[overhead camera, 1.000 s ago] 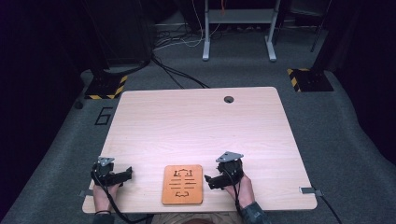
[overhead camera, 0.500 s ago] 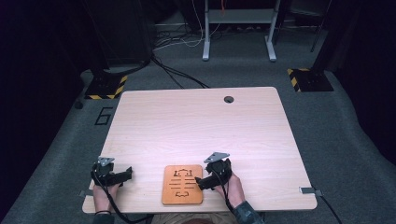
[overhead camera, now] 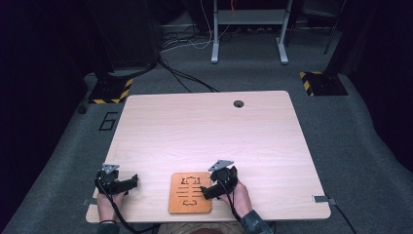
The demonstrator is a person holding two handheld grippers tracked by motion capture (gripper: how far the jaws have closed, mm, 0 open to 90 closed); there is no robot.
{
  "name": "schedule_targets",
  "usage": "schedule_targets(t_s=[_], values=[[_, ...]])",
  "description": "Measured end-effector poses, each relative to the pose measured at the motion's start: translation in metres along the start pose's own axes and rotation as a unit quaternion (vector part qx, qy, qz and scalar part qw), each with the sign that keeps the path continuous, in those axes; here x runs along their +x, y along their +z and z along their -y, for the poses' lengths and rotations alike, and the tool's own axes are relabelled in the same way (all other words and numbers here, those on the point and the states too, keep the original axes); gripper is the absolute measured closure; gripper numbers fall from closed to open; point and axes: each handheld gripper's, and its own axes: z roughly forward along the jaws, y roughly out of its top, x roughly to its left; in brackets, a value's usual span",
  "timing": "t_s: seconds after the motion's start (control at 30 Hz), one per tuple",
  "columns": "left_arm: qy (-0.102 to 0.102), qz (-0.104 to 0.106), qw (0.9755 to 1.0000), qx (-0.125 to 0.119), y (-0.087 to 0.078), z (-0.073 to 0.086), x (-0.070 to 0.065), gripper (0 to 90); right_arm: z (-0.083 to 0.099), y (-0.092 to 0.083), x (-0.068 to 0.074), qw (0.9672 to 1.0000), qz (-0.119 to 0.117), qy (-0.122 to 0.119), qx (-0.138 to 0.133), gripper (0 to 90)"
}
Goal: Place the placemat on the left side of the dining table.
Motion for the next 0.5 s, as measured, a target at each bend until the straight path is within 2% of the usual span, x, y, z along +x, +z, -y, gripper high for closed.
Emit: schedule_targets(t_s=[0.5], values=[[0.0,0.0,1.0,0.0,0.0,0.0,0.0,0.8,0.0032,-0.0013,-0.0045,0.9999,-0.004,0.01,0.006,0.8]])
